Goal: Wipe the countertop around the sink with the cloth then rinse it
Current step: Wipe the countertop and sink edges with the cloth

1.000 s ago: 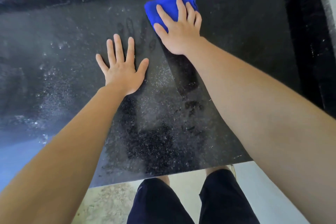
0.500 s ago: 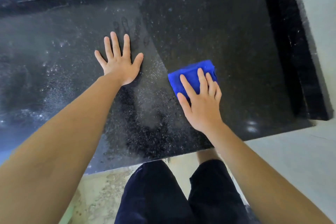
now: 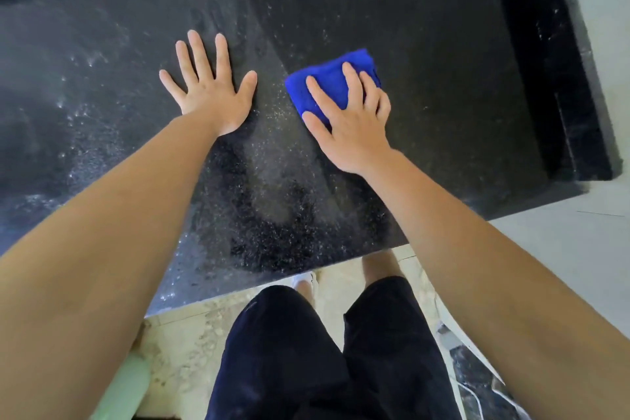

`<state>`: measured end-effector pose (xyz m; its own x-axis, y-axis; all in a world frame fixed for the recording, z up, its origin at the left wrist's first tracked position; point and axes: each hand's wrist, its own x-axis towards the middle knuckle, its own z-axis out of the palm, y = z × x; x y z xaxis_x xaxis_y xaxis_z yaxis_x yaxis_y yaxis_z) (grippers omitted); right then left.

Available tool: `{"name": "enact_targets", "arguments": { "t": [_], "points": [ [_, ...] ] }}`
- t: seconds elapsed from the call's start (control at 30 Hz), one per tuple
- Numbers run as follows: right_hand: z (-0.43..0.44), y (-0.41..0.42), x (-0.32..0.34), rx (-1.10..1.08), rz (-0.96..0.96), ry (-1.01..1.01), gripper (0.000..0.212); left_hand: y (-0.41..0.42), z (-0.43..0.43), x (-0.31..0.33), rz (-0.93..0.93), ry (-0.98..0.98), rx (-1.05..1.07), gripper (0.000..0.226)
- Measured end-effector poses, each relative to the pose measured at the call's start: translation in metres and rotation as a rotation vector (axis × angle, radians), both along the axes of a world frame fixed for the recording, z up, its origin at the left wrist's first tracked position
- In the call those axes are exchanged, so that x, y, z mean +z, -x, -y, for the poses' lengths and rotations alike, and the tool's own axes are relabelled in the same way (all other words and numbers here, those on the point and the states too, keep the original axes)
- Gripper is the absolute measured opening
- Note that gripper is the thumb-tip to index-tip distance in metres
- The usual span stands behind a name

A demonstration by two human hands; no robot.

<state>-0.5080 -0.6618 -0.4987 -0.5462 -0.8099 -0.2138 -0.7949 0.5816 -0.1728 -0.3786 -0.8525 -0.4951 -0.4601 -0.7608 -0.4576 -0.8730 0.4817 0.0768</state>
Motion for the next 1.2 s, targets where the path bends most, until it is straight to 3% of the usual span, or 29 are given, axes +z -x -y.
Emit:
{"name": "enact_targets", "arguments": {
  "t": [0.13,0.27,0.67,0.8,1.0,1.1,1.2],
  "points": [
    [0.073,0.015,-0.001,-0.026,0.049,0.001,0.058,0.0,0.002,-0.004,0.004,0.012,0.011,0.075],
    [0.084,0.011,-0.005,-0.04,0.034,0.037,0.058,0.001,0.002,-0.003,0.001,0.023,0.006,0.075],
    [-0.096,-0.071,0.003,-0.012,0.019,0.059,0.053,0.001,0.001,0.004,0.016,-0.034,0.013,0.076],
    [-0.114,-0.081,0.005,-0.016,-0.004,0.045,0.052,0.0,0.0,0.005,0.012,-0.036,0.001,0.076],
    [-0.065,-0.045,0.005,0.08,-0.002,0.009,0.058,-0.004,0.005,0.01,-0.023,-0.099,-0.014,0.077],
    [-0.022,-0.025,0.006,0.101,0.021,-0.012,0.06,-0.014,0.008,0.025,-0.165,-0.175,0.047,0.07],
    [0.019,-0.021,0.005,0.054,0.046,-0.034,0.06,-0.038,0.001,0.043,-0.295,-0.131,0.135,0.061]
  ]
}}
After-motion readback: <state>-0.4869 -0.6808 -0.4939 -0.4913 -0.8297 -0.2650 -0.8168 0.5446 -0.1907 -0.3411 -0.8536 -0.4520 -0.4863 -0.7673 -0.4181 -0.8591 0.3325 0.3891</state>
